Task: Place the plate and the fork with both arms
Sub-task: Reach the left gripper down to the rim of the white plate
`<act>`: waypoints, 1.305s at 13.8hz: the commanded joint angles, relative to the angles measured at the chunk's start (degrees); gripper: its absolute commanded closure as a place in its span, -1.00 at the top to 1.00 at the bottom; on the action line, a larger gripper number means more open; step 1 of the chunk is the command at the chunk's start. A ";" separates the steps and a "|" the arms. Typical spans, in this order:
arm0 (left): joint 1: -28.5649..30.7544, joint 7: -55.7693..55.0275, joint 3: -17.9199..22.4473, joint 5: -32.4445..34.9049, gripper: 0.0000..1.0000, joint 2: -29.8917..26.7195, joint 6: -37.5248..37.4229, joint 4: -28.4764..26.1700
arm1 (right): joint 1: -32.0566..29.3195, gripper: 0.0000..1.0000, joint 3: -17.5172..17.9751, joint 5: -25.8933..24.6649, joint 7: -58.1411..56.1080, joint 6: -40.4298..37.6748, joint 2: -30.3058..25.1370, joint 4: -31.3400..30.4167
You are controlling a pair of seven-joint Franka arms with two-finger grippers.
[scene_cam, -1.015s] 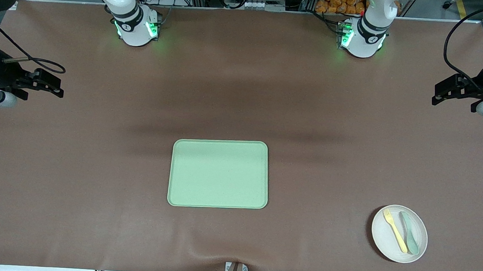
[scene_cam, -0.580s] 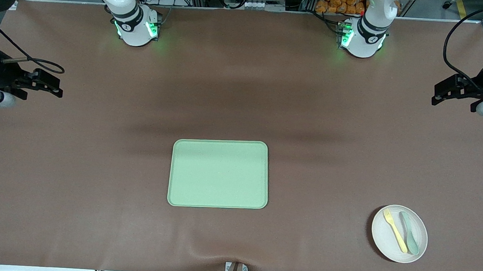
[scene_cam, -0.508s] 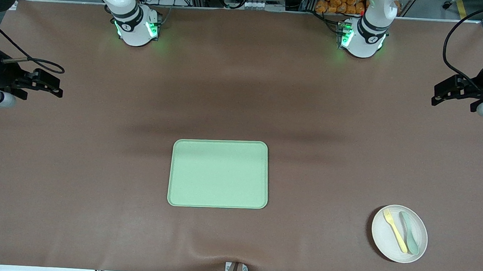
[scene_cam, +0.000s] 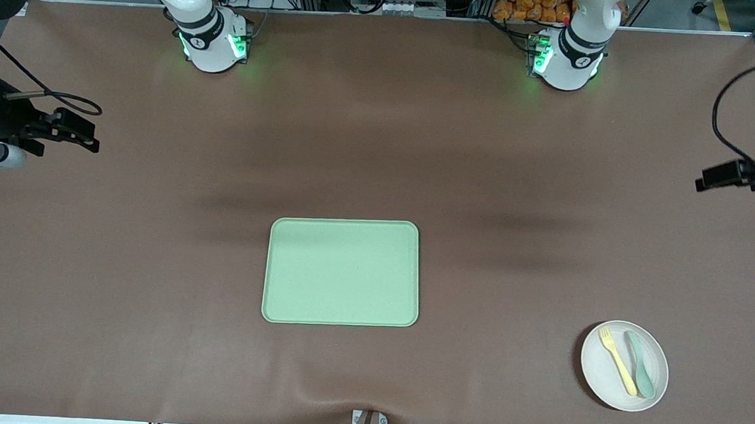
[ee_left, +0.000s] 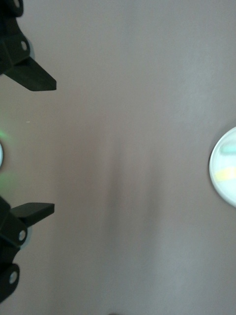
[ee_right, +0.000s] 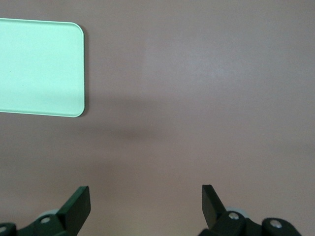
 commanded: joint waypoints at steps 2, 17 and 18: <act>3.81 -0.73 -0.34 -0.21 1.00 11.03 12.99 4.10 | -0.09 1.00 0.27 0.83 -0.05 -0.06 -0.36 -0.35; 3.90 -2.75 -0.25 -0.38 1.00 40.93 53.01 9.56 | 0.52 1.00 0.27 0.83 0.21 -0.15 0.17 -0.17; 4.16 -2.84 -0.25 -0.38 1.00 41.55 54.16 9.56 | 0.52 1.00 0.27 0.83 -0.05 -0.23 0.08 -0.09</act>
